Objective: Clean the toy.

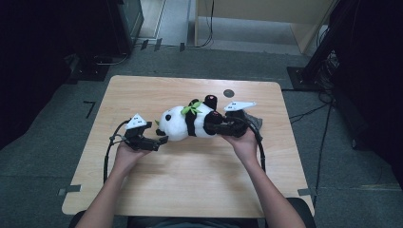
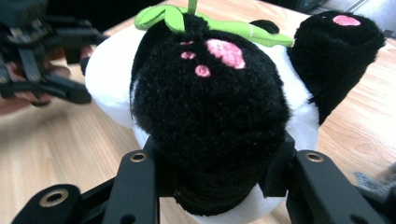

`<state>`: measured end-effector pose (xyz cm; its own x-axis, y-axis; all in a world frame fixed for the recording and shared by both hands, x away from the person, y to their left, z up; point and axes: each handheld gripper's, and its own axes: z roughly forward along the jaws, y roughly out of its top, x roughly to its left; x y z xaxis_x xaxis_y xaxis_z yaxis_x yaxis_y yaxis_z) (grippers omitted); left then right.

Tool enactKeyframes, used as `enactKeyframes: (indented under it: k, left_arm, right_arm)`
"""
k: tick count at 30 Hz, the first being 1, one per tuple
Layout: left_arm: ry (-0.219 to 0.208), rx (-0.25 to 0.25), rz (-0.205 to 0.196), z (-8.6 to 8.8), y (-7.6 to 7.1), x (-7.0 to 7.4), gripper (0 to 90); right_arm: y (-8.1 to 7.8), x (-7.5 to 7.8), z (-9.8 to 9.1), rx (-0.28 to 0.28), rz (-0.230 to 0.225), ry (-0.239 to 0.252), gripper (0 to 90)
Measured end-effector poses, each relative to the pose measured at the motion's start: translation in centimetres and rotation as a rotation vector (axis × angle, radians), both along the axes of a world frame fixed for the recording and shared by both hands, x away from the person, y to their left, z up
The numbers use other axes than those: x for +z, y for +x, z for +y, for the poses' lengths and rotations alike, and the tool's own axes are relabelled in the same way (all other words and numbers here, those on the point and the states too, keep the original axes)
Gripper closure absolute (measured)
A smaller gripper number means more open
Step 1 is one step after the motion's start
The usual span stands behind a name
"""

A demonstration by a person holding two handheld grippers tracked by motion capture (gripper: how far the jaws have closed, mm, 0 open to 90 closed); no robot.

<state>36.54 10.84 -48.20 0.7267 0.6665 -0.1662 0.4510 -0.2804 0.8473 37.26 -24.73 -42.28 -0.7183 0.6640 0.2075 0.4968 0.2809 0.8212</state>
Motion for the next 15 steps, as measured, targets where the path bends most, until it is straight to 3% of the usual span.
enactKeyframes:
  k: [3,7,11,13,15]
  left_arm:
    - [0.001,-0.023,-0.043,-0.6,-0.4,0.0,0.0]
    - [-0.002,-0.075,-0.125,-2.1,-1.0,0.3,0.0]
    - [0.03,-0.03,-0.121,-3.0,-0.8,0.2,0.0]
    - [0.039,-0.022,-0.137,-2.9,-1.0,0.4,6.6]
    - [0.044,-0.013,-0.155,-2.6,-1.2,0.7,19.4]
  right_arm:
    - [-0.3,0.6,-0.4,0.002,0.021,0.03,59.3]
    - [-0.8,0.7,0.1,0.048,0.045,0.06,59.3]
    - [-1.0,0.4,0.5,0.078,0.072,0.097,59.3]
    - [-1.1,0.2,0.6,0.085,0.072,0.094,59.0]
    - [-1.2,0.1,0.7,0.085,0.065,0.094,57.7]
